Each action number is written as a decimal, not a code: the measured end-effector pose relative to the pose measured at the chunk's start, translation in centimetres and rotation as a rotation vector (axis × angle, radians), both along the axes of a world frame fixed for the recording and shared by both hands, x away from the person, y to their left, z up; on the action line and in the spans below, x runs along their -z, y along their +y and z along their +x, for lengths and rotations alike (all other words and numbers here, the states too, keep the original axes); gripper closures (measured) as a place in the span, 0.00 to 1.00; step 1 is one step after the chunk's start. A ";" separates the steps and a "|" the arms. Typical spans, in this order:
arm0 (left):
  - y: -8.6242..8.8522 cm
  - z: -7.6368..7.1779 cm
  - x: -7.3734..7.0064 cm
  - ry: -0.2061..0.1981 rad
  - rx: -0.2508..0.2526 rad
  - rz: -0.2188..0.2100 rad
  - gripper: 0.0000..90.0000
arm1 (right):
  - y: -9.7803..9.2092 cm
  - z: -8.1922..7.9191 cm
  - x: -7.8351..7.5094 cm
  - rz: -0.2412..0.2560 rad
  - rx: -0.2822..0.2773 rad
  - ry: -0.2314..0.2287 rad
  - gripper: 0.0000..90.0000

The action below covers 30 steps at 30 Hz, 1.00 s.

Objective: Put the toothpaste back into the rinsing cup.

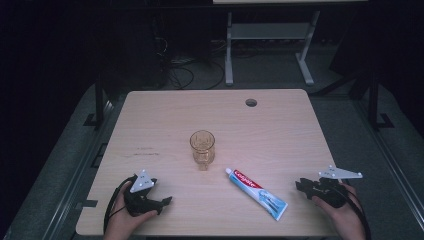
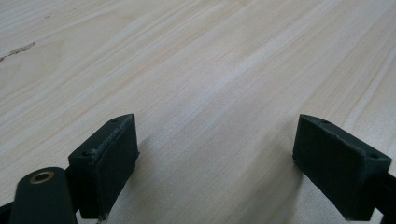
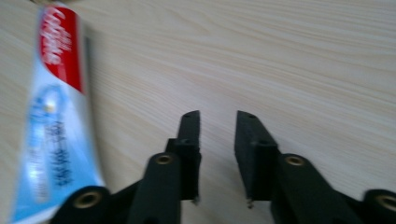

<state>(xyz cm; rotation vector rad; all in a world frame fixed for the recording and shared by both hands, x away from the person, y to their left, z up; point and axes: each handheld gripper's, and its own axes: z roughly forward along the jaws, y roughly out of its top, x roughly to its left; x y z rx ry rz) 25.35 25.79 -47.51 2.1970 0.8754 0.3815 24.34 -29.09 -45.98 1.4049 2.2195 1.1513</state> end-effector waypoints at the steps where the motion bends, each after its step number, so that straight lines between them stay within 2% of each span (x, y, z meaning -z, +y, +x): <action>1: 0.0 0.0 0.0 0.000 -0.001 0.000 0.15 | 0.1 -0.1 -0.1 0.001 -0.013 -0.004 0.89; 5: 0.0 0.0 0.0 0.001 0.000 -0.001 0.15 | 0.7 -0.4 -0.6 0.018 -0.057 -0.001 0.99; 7: 0.0 0.0 0.0 0.001 -0.001 -0.001 0.15 | 0.9 -0.4 -0.7 0.023 -0.071 -0.002 1.00; 14: 0.0 0.0 0.0 0.001 -0.001 -0.001 0.15 | 2.8 -1.0 -1.1 0.037 -0.181 -0.016 1.00; 15: 0.0 0.0 0.0 0.001 -0.001 -0.001 0.15 | 2.8 -1.0 -1.1 0.037 -0.181 -0.016 1.00; 16: 0.0 0.0 0.0 0.001 -0.001 -0.001 0.15 | 3.4 -1.1 -1.3 0.052 -0.205 -0.013 1.00; 30: 0.0 0.0 0.0 0.001 0.000 0.000 0.15 | 6.6 -2.0 -1.7 0.075 -0.309 -0.030 1.00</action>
